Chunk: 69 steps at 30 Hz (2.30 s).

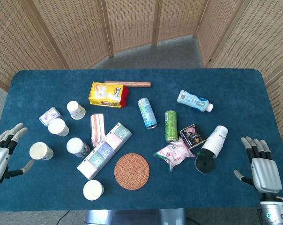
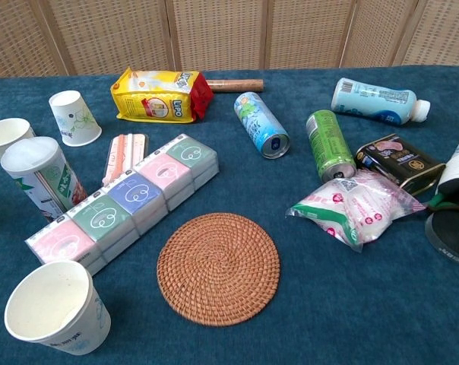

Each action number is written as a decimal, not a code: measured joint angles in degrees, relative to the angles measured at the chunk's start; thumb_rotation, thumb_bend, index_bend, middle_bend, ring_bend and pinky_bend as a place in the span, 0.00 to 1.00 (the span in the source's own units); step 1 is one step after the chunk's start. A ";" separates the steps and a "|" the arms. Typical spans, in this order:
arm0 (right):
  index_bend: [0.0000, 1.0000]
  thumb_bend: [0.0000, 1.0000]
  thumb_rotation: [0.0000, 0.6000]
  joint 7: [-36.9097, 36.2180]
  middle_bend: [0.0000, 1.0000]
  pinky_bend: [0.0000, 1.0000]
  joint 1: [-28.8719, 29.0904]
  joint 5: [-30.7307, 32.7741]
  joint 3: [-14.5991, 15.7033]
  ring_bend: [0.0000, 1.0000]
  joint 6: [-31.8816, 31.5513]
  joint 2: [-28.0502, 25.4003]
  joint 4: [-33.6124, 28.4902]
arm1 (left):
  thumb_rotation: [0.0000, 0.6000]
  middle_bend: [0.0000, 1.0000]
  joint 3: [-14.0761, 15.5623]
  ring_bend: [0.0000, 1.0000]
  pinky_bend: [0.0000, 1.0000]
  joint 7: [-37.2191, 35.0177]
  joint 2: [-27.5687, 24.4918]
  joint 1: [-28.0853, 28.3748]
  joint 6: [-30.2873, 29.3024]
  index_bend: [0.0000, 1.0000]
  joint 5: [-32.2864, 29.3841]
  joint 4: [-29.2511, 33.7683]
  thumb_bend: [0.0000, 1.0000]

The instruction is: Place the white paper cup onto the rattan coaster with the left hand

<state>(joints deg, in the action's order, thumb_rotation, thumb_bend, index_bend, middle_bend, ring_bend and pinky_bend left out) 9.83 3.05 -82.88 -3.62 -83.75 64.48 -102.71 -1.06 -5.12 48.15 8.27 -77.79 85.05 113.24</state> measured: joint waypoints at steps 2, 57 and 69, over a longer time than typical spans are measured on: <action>0.00 0.22 1.00 -0.24 0.00 0.00 -0.04 0.39 -0.01 0.00 0.12 -0.06 0.18 | 0.90 0.00 -0.69 0.00 0.00 1.08 -0.31 1.40 2.28 0.00 -2.03 -0.25 0.37; 0.00 0.22 1.00 -3.56 0.00 0.00 -2.25 3.54 -0.86 0.00 -2.02 -1.12 3.18 | 0.90 0.00 -6.03 0.00 0.08 7.25 16.31 26.83 38.50 0.00 -33.45 -26.00 0.37; 0.00 0.22 1.00 -3.80 0.00 0.00 -3.01 4.22 -0.99 0.00 -2.64 -1.51 3.18 | 0.92 0.03 -5.78 0.05 0.27 4.66 19.31 27.58 40.22 0.01 -31.96 -29.76 0.38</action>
<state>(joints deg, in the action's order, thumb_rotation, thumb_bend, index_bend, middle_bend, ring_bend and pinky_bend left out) 6.04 0.03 -78.66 -4.61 -86.40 62.97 -99.53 -6.83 -0.46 67.46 35.85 -37.57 53.09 83.47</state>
